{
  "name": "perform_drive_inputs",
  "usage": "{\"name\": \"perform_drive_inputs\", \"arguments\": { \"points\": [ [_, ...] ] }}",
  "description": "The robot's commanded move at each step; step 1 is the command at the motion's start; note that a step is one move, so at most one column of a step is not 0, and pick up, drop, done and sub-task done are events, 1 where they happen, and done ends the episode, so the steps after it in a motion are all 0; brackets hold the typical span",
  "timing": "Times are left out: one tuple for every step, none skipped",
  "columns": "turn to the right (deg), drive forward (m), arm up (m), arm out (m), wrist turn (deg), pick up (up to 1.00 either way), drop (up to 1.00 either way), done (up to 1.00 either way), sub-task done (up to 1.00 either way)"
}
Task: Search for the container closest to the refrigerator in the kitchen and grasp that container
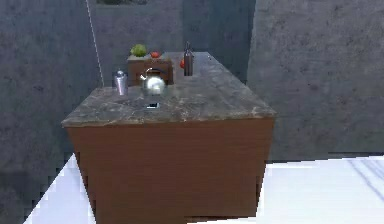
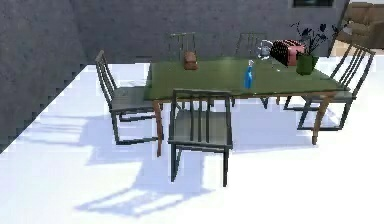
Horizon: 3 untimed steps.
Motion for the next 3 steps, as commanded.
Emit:
{"name": "perform_drive_inputs", "arguments": {
  "points": [
    [-45.0,0.0,0.0,0.0,0.0,0.0,0.0,0.0,0.0],
    [-3.0,0.0,0.0,0.0,0.0,0.0,0.0,0.0,0.0],
    [0.0,0.75,0.0,0.0,0.0,0.0,0.0,0.0,0.0]
  ]
}}
